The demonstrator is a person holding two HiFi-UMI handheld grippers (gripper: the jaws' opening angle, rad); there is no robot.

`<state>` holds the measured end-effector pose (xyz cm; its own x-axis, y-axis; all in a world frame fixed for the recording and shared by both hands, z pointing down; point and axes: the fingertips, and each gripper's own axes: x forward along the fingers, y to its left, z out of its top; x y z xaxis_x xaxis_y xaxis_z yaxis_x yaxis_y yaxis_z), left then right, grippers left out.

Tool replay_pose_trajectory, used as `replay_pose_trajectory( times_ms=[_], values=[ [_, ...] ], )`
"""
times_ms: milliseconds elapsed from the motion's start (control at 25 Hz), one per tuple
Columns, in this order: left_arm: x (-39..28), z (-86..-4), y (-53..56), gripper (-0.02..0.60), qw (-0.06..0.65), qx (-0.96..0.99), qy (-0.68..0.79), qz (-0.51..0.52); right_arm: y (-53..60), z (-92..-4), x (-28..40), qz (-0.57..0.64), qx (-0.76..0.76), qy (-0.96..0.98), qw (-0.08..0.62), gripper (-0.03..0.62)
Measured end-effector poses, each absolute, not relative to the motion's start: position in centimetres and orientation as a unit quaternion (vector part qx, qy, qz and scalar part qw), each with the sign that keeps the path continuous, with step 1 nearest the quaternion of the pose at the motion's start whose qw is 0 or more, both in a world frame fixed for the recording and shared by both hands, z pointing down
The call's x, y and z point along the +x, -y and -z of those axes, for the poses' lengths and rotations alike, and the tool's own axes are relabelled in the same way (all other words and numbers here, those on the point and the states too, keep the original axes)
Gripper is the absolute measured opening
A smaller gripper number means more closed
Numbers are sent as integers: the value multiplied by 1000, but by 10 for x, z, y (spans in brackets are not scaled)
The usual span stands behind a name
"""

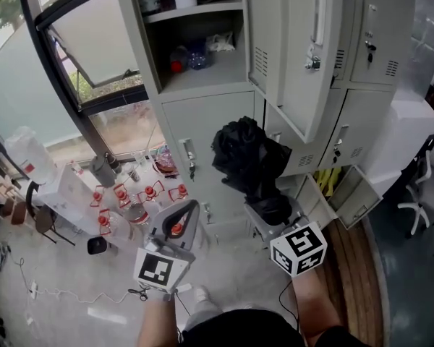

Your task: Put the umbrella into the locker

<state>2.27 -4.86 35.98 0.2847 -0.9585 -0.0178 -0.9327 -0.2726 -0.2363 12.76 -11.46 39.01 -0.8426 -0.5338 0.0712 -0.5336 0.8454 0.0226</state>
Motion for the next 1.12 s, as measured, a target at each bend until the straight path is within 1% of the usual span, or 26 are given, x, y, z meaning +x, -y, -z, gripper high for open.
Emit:
replay_pose_trajectory(
  times_ms=[240, 680, 1120],
  values=[
    [-9, -362, 74, 14, 102, -804, -583, 51, 136, -392, 99, -1, 294, 955, 42, 204],
    [-87, -354, 133, 14, 108, -844, -524, 35, 189, -391, 28, -11, 355, 933, 55, 204],
    [-116, -355, 174, 14, 122, -887, -444, 27, 216, -381, -7, -10, 423, 904, 57, 204]
  ],
)
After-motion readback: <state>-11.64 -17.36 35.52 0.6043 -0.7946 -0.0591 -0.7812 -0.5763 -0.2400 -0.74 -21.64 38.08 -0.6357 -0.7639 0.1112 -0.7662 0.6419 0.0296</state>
